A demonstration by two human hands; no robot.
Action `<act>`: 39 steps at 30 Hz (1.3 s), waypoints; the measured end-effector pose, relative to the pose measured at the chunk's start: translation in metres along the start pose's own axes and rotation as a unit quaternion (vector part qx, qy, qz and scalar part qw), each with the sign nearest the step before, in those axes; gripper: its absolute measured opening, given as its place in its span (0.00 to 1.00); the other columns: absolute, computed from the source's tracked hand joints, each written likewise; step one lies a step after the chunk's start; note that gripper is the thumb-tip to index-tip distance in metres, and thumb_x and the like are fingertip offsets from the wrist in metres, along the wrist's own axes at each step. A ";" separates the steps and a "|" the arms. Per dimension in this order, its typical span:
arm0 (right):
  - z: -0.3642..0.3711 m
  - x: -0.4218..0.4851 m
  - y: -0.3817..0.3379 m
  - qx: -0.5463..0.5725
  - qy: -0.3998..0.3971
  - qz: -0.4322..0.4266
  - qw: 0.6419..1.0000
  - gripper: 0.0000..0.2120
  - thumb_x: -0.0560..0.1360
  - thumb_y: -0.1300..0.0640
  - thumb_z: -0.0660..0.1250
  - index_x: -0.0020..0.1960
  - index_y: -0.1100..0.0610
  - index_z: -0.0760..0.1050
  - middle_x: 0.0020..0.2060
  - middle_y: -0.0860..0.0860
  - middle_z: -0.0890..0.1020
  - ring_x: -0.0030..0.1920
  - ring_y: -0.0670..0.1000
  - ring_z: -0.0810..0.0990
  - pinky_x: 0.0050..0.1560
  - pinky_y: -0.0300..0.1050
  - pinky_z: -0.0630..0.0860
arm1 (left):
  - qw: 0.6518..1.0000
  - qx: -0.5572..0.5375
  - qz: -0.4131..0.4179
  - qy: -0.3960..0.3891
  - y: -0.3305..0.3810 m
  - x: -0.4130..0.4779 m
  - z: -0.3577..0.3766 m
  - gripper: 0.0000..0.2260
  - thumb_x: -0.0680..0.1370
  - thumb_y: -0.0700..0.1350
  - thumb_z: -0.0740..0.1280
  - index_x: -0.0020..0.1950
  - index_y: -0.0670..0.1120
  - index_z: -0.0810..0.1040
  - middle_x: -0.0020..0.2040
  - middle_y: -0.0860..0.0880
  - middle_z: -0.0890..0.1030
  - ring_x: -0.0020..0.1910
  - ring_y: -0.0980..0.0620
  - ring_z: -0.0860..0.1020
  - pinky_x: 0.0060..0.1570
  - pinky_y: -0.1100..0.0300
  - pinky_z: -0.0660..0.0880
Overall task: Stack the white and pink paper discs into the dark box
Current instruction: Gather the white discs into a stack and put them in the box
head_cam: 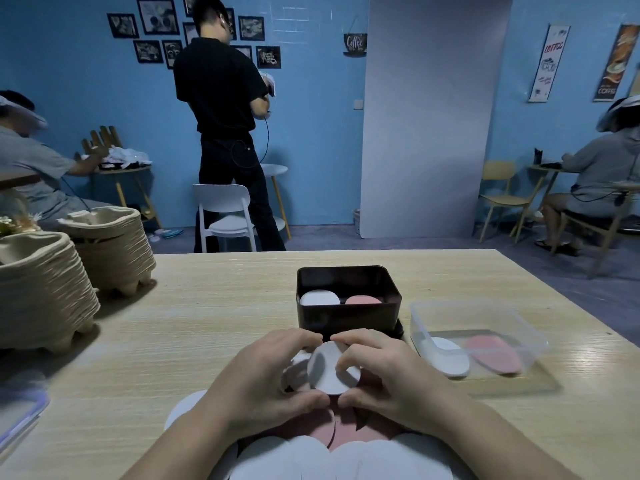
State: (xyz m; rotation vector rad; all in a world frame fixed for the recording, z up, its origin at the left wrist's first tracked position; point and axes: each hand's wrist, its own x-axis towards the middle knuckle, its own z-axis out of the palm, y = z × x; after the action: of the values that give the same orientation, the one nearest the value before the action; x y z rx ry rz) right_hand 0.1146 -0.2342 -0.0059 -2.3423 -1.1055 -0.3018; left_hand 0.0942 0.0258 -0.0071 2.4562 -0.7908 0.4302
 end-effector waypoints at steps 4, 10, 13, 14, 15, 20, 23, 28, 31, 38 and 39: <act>-0.007 -0.003 0.003 -0.003 -0.002 0.023 1.000 0.13 0.75 0.39 0.73 0.52 0.44 0.75 0.72 0.39 0.72 0.73 0.36 0.66 0.68 0.33 0.65 | 0.999 0.039 -0.016 -0.033 -0.005 -0.004 -0.005 0.25 0.71 0.67 0.70 0.65 0.60 0.72 0.60 0.65 0.76 0.60 0.64 0.73 0.58 0.59 0.73; -0.004 -0.005 0.005 -0.012 -0.010 0.034 0.999 0.14 0.74 0.38 0.71 0.52 0.44 0.74 0.73 0.37 0.70 0.74 0.36 0.64 0.70 0.39 0.67 | 0.998 0.032 -0.032 -0.038 -0.004 -0.004 -0.004 0.20 0.72 0.62 0.70 0.60 0.60 0.72 0.53 0.63 0.76 0.54 0.63 0.73 0.55 0.60 0.73; -0.005 -0.005 0.005 -0.011 -0.008 0.047 0.999 0.14 0.74 0.37 0.70 0.51 0.44 0.74 0.73 0.37 0.70 0.74 0.35 0.64 0.69 0.38 0.67 | 0.998 0.020 -0.042 -0.038 -0.004 -0.004 -0.004 0.23 0.72 0.64 0.70 0.65 0.61 0.71 0.58 0.64 0.76 0.58 0.64 0.73 0.58 0.62 0.72; -0.005 -0.005 0.006 -0.010 -0.006 0.050 0.999 0.13 0.74 0.37 0.70 0.51 0.44 0.74 0.73 0.37 0.70 0.74 0.35 0.65 0.67 0.37 0.67 | 0.998 0.019 -0.044 -0.041 -0.004 -0.005 -0.004 0.23 0.72 0.64 0.70 0.65 0.61 0.71 0.57 0.63 0.77 0.57 0.63 0.73 0.57 0.62 0.72; -0.006 -0.005 0.005 -0.008 -0.005 0.051 0.999 0.13 0.74 0.38 0.70 0.51 0.44 0.74 0.72 0.38 0.70 0.73 0.36 0.65 0.65 0.36 0.67 | 0.998 0.018 -0.044 -0.042 -0.003 -0.005 -0.005 0.22 0.72 0.63 0.70 0.64 0.61 0.71 0.56 0.63 0.77 0.56 0.63 0.73 0.56 0.61 0.72; -0.008 -0.006 0.005 -0.006 0.016 0.065 0.998 0.12 0.73 0.39 0.70 0.49 0.44 0.73 0.69 0.38 0.72 0.72 0.37 0.67 0.63 0.36 0.71 | 0.999 0.007 -0.048 -0.009 -0.003 -0.006 -0.009 0.21 0.70 0.61 0.72 0.61 0.60 0.74 0.56 0.68 0.76 0.59 0.66 0.72 0.57 0.66 0.70; -0.008 -0.007 0.004 -0.005 0.022 0.067 0.997 0.11 0.73 0.41 0.71 0.48 0.44 0.72 0.68 0.38 0.73 0.72 0.38 0.68 0.62 0.36 0.72 | 0.999 0.011 -0.042 0.029 -0.004 -0.007 -0.015 0.19 0.69 0.60 0.74 0.57 0.58 0.76 0.53 0.66 0.77 0.56 0.64 0.75 0.55 0.65 0.72; -0.006 -0.006 0.004 0.001 0.024 0.063 0.998 0.11 0.74 0.41 0.70 0.49 0.43 0.72 0.68 0.37 0.72 0.70 0.38 0.70 0.55 0.33 0.73 | 0.997 0.009 -0.009 0.075 -0.003 -0.007 -0.013 0.17 0.69 0.57 0.76 0.53 0.56 0.75 0.54 0.64 0.78 0.56 0.60 0.77 0.49 0.59 0.78; -0.004 -0.006 0.004 -0.009 0.019 0.047 0.999 0.14 0.75 0.38 0.70 0.53 0.42 0.72 0.70 0.39 0.72 0.71 0.37 0.68 0.65 0.39 0.72 | 0.997 0.021 0.024 0.076 0.002 -0.005 -0.009 0.15 0.71 0.59 0.75 0.52 0.54 0.77 0.59 0.62 0.78 0.61 0.63 0.76 0.51 0.63 0.78; -0.001 -0.002 -0.002 -0.012 0.023 0.007 1.000 0.15 0.75 0.39 0.72 0.56 0.43 0.71 0.72 0.39 0.70 0.73 0.37 0.66 0.68 0.42 0.72 | 0.994 0.049 0.077 0.060 0.006 0.001 0.003 0.13 0.72 0.58 0.76 0.48 0.53 0.79 0.65 0.60 0.77 0.63 0.62 0.75 0.52 0.63 0.78; -0.001 -0.001 -0.002 -0.010 0.024 0.004 1.000 0.16 0.74 0.39 0.72 0.56 0.43 0.72 0.72 0.40 0.70 0.73 0.37 0.66 0.67 0.42 0.72 | 0.993 0.055 0.082 0.060 0.006 0.003 0.004 0.13 0.72 0.59 0.76 0.48 0.53 0.79 0.65 0.59 0.77 0.62 0.60 0.76 0.53 0.63 0.77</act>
State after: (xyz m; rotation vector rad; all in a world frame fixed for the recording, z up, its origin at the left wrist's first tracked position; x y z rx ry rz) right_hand 0.1123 -0.2339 -0.0048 -2.3434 -1.0741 -0.3660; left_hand 0.0932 0.0179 -0.0074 2.4461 -0.9447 0.6928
